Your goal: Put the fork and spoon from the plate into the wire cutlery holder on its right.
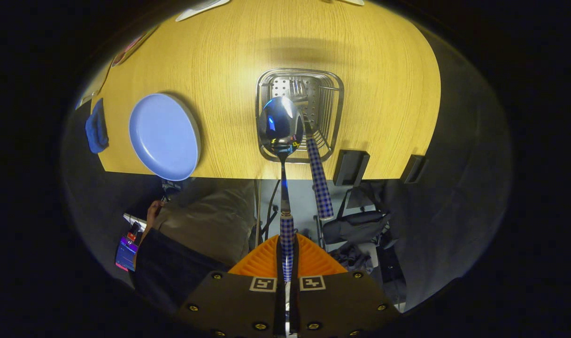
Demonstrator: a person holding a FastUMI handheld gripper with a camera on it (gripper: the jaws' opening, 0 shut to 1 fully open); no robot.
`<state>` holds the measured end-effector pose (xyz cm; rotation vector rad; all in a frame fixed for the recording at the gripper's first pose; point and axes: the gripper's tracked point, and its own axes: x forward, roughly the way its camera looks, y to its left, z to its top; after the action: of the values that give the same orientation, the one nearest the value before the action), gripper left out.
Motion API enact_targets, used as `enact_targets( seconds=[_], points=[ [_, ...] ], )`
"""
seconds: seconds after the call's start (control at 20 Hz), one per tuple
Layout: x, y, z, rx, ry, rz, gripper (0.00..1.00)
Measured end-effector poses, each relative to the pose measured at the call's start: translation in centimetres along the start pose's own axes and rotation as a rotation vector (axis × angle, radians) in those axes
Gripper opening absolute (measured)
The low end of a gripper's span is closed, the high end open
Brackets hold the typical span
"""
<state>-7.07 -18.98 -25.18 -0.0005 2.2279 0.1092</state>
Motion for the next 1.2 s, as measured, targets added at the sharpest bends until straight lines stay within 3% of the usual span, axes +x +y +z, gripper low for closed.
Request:
enact_targets(
  seconds=[0.9, 1.2],
  points=[
    [0.8, -1.0, 3.9, -0.027, 0.136, -0.037, 0.04],
    [-0.1, -0.8, 5.1, -0.056, 0.121, -0.055, 0.12]
  ],
)
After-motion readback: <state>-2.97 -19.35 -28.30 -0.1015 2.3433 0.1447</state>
